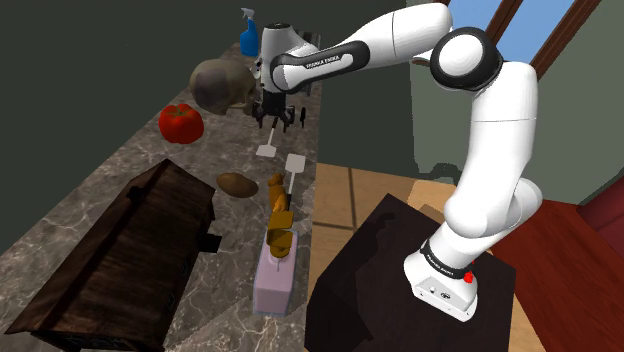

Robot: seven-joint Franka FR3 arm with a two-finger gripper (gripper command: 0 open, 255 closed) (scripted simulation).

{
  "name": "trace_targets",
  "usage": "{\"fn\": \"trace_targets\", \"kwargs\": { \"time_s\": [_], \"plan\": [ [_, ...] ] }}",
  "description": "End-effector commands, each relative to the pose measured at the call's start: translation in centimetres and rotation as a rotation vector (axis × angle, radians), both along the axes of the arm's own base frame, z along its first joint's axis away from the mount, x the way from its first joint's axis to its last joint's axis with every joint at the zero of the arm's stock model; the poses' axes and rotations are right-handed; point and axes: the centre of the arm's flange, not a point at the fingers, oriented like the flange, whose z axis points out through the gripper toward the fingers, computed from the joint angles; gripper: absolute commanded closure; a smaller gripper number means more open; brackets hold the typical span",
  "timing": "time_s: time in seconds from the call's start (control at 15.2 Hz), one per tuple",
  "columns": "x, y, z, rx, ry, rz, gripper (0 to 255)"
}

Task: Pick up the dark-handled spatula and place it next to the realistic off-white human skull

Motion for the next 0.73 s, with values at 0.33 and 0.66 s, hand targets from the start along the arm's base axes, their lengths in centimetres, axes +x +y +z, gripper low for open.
{"fn": "trace_targets", "kwargs": {
  "time_s": [0.33,0.66],
  "plan": [
    [-0.2,0.3,5.0,0.000,0.000,0.000,0],
    [-0.2,0.3,5.0,0.000,0.000,0.000,0]
  ]
}}
